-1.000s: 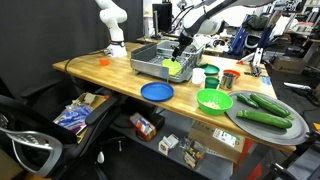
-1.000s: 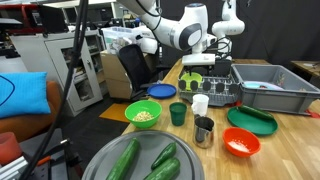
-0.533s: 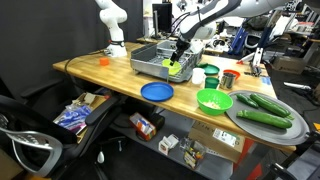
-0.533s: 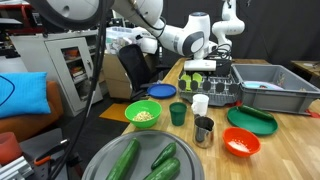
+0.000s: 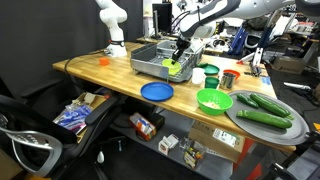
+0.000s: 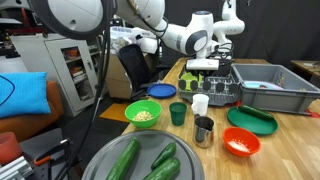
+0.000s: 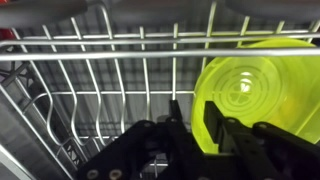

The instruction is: Take the yellow bowl from the dish rack and put it on the table

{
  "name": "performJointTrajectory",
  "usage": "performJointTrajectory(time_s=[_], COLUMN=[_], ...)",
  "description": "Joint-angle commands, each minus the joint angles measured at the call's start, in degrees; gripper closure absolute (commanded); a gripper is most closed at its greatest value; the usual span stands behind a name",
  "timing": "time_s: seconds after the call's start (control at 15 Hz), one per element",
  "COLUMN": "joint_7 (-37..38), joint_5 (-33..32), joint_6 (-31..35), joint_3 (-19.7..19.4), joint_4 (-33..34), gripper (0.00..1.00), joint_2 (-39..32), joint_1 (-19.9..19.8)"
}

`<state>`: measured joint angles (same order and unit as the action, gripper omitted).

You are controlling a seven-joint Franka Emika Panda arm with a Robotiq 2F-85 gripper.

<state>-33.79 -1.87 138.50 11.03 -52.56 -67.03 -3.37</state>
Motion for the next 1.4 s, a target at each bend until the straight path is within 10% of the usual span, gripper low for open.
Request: performJointTrajectory(time_s=[0.0, 0.73, 1.33], joint_7=[-1.33, -0.52, 2.04], joint_5=[0.68, 2.5, 3.34], joint_6=[-2.23, 0.08, -2.33], joint_3=[0.19, 0.54, 1.13], joint_4=[3.4, 0.58, -16.12], gripper=[0.98, 0.99, 0.99], joint_2=[-1.78, 4.0, 20.63], joint_1=[-0.14, -1.26, -1.07])
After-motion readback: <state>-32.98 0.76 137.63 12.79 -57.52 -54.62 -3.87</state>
